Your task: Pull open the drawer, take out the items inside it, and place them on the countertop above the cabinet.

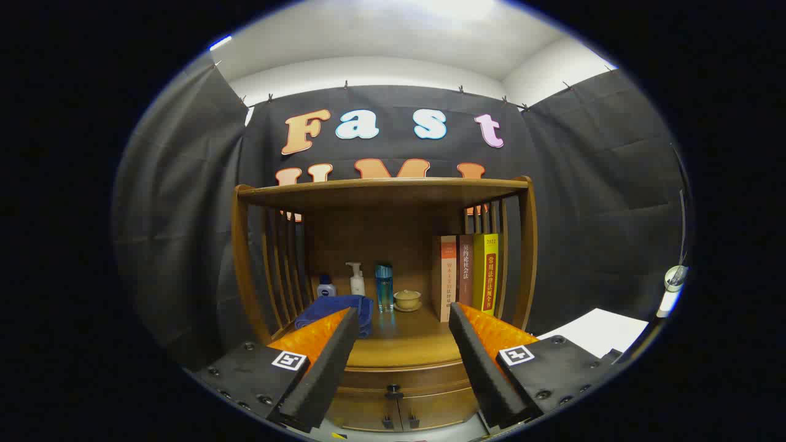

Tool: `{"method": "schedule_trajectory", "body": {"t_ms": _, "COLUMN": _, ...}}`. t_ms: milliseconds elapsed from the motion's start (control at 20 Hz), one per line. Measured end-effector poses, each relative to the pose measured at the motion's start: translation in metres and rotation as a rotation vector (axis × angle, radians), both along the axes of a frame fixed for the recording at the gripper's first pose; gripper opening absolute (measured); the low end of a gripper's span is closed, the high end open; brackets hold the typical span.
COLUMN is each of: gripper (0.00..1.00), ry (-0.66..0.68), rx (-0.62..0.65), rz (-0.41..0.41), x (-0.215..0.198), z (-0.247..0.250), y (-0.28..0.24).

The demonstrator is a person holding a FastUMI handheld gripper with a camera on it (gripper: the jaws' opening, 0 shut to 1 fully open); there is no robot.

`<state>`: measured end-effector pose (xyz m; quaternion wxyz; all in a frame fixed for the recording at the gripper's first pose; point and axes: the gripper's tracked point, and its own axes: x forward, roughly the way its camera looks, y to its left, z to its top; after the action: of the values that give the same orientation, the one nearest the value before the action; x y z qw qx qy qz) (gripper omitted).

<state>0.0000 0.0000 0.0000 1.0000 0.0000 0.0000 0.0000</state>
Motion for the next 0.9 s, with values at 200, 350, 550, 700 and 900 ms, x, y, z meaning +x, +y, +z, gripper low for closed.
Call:
{"method": "schedule_trajectory", "body": {"t_ms": 200, "gripper": 0.97, "ry": 0.001, "rx": -0.008, "rz": -0.003, "x": -0.001, "z": -0.002, "y": 0.000}}
{"method": "schedule_trajectory", "body": {"t_ms": 350, "gripper": 0.97, "ry": 0.003, "rx": -0.019, "rz": -0.002, "x": -0.003, "z": -0.004, "y": 0.003}}
{"method": "schedule_trajectory", "body": {"t_ms": 550, "gripper": 0.97, "ry": 0.007, "rx": -0.024, "rz": 0.003, "x": -0.001, "z": -0.007, "y": 0.005}}
{"method": "schedule_trajectory", "body": {"t_ms": 700, "gripper": 0.97, "ry": 0.012, "rx": -0.030, "rz": 0.002, "x": -0.001, "z": -0.010, "y": 0.005}}
{"method": "schedule_trajectory", "body": {"t_ms": 900, "gripper": 0.97, "ry": 0.024, "rx": -0.027, "rz": 0.001, "x": 0.000, "z": -0.022, "y": 0.004}}
